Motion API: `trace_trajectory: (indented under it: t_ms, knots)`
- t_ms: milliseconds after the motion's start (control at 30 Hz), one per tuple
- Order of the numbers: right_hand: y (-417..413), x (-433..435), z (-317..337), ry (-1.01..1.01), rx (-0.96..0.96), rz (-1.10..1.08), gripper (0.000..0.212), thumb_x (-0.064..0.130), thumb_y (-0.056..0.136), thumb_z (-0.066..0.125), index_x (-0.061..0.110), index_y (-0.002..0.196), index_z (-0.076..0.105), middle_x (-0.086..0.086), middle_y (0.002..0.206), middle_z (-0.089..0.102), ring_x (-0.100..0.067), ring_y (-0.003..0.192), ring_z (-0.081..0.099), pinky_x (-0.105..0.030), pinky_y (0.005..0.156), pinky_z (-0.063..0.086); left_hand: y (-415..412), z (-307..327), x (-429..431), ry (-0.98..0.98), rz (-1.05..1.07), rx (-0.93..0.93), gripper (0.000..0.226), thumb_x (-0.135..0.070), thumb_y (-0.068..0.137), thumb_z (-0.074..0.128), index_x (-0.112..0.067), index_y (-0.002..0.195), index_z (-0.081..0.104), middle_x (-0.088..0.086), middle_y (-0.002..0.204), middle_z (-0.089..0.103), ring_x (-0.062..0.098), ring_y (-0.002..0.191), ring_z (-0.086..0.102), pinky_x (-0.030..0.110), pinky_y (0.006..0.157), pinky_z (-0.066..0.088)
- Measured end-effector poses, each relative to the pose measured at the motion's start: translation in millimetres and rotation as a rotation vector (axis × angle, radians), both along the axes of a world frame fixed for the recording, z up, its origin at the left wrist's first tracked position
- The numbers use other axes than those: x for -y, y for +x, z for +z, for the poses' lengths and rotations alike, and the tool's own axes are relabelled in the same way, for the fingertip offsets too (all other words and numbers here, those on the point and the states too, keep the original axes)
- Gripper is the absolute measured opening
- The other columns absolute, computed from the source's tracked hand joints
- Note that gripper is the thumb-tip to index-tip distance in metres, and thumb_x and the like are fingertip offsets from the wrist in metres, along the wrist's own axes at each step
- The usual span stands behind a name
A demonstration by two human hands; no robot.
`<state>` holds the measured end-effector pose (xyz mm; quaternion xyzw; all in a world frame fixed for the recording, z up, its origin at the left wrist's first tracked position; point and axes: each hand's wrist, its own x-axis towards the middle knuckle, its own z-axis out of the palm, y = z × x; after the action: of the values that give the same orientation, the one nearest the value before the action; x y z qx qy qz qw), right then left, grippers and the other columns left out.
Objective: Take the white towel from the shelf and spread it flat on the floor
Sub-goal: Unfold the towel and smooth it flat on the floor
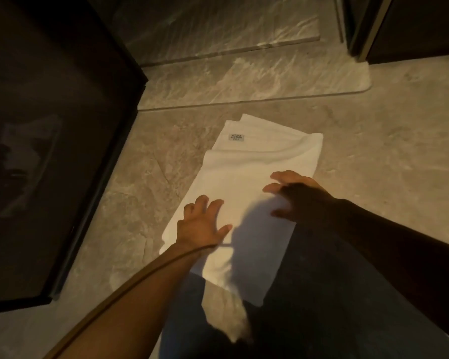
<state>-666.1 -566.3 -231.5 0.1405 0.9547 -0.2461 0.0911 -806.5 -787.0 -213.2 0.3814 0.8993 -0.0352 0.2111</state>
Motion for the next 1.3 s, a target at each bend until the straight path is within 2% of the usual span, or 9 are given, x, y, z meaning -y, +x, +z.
trace_trajectory:
  t_ms: [167,267,400,567,767,933,1000,1167,1300]
  knots:
    - [-6.9,12.1,-4.1,-0.006,-0.091,-0.333,0.069,0.049,0.085,0.058,0.021,0.142,0.031,-0.011,0.155,0.018,-0.031,0.141,0.015,-0.045,0.112,0.021,27.8,8.9,10.8,0.01,-0.023,0.078,0.052,-0.064,0.084,0.04,-0.04,0.131,0.034,-0.001,0.136,0.03,0.024,0.117,0.037,0.043,0.092,0.045]
    - [1.1,19.3,-11.3,0.038,-0.016,-0.259,0.074,0.051,0.087,0.053,0.021,0.147,0.021,-0.013,0.157,0.008,-0.033,0.144,0.006,-0.047,0.114,0.016,15.9,25.9,3.7,0.222,0.0,0.034,0.037,-0.05,0.09,0.045,-0.032,0.122,0.051,0.002,0.126,0.046,0.024,0.11,0.05,0.04,0.09,0.047]
    - [17.5,21.3,-12.5,0.082,-0.021,-0.185,0.071,0.052,0.088,0.05,0.025,0.147,0.021,-0.014,0.157,0.007,-0.035,0.144,0.008,-0.045,0.113,0.02,-26.9,45.0,-37.0,0.455,0.289,0.023,0.027,-0.034,0.093,0.049,-0.017,0.111,0.059,0.013,0.115,0.056,0.029,0.098,0.059,0.028,0.081,0.044]
    - [32.5,29.2,-20.2,0.096,-0.006,-0.152,0.07,0.054,0.091,0.041,0.028,0.148,0.009,-0.01,0.158,-0.006,-0.03,0.145,-0.004,-0.043,0.115,0.01,-53.7,36.1,-84.6,0.315,0.419,0.156,0.033,-0.032,0.092,0.052,-0.01,0.117,0.055,0.014,0.117,0.062,0.027,0.1,0.06,0.023,0.074,0.039]
    - [38.5,23.9,-25.1,0.078,-0.004,-0.119,0.071,0.057,0.09,0.038,0.029,0.148,0.008,-0.01,0.157,-0.011,-0.028,0.144,-0.009,-0.047,0.117,0.004,-45.5,9.4,-97.7,0.047,0.359,0.165,0.046,-0.032,0.088,0.058,-0.006,0.125,0.048,0.016,0.128,0.057,0.033,0.116,0.054,0.031,0.093,0.043]
    - [43.5,24.7,-29.4,0.059,-0.048,-0.127,0.07,0.056,0.09,0.039,0.029,0.147,0.009,-0.009,0.157,-0.009,-0.029,0.144,-0.008,-0.048,0.115,0.002,-49.7,19.7,-91.2,0.412,0.336,0.089,0.023,-0.011,0.083,0.061,-0.017,0.105,0.064,0.007,0.093,0.067,0.027,0.086,0.065,0.026,0.075,0.048]
    - [43.8,25.4,-31.3,0.035,-0.086,-0.141,0.07,0.054,0.089,0.044,0.028,0.147,0.014,-0.01,0.157,-0.005,-0.03,0.145,-0.004,-0.05,0.115,0.005,-59.3,25.7,-90.9,0.514,0.27,-0.012,0.018,-0.014,0.085,0.062,-0.022,0.101,0.065,0.004,0.095,0.065,0.021,0.077,0.061,0.024,0.069,0.042]
    - [26.8,8.5,-32.3,0.096,-0.059,-0.089,0.069,0.055,0.09,0.042,0.032,0.148,0.011,-0.006,0.158,-0.006,-0.027,0.145,-0.004,-0.046,0.115,0.009,-66.1,23.6,-86.5,0.44,0.251,-0.078,0.035,-0.024,0.09,0.058,-0.017,0.125,0.057,0.015,0.128,0.049,0.031,0.111,0.053,0.032,0.095,0.041]
    - [-8.8,-5.1,-9.1,0.174,-0.111,-0.167,0.069,0.035,0.085,0.063,0.014,0.143,0.033,-0.017,0.156,0.009,-0.038,0.142,0.014,-0.047,0.11,0.024,-36.5,14.7,-51.1,0.273,-0.013,-0.031,0.05,-0.04,0.088,0.057,-0.025,0.135,0.047,0.007,0.144,0.038,0.026,0.131,0.038,0.034,0.107,0.033]
